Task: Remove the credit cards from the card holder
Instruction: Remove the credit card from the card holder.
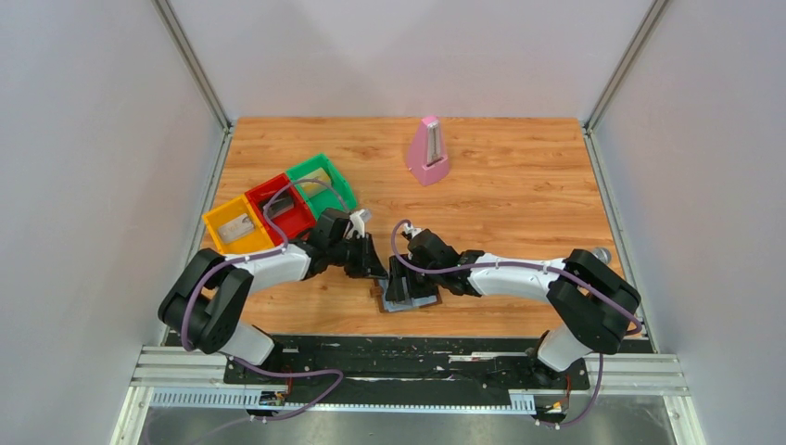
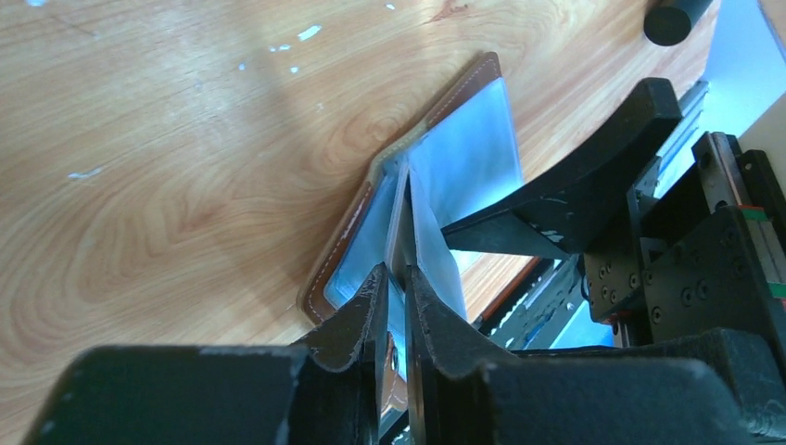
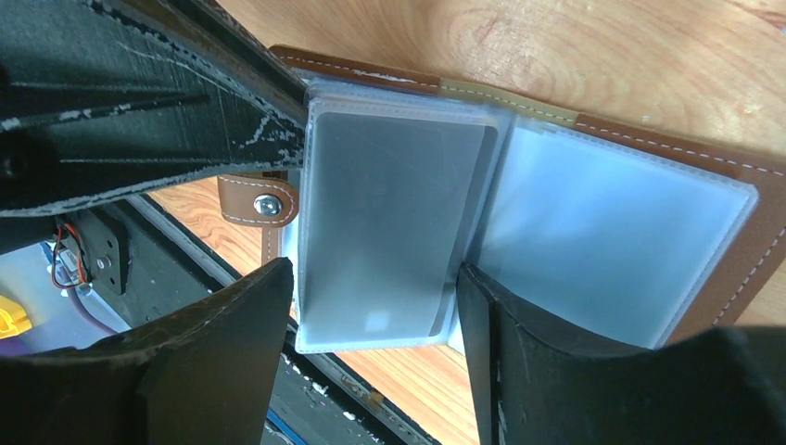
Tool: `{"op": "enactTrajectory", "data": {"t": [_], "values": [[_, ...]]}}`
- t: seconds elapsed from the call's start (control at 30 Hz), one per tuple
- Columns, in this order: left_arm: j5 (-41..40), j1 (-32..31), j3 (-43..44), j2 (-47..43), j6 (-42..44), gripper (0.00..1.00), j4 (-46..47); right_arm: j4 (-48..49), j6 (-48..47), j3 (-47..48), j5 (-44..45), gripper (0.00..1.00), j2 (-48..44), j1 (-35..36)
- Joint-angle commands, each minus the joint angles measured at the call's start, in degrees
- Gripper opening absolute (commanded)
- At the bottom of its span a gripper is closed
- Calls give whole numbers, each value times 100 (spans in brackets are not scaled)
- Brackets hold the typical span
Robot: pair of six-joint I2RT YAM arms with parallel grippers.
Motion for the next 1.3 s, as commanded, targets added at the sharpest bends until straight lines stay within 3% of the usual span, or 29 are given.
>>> {"op": "enactTrajectory", "data": {"t": [0.0, 0.63, 0.97, 1.27], "values": [[266, -180, 280, 48, 144, 19, -72, 239, -62, 145, 78, 68, -100, -33], [168, -451, 595, 320, 237, 20, -275, 222, 59, 20, 291, 70, -464, -181], [160, -462, 614, 393, 164, 0, -242, 151, 80, -34, 467, 67, -557, -217], [12, -466, 454, 135, -261, 0, -77, -47, 153, 90, 462, 67, -371, -217]]}}
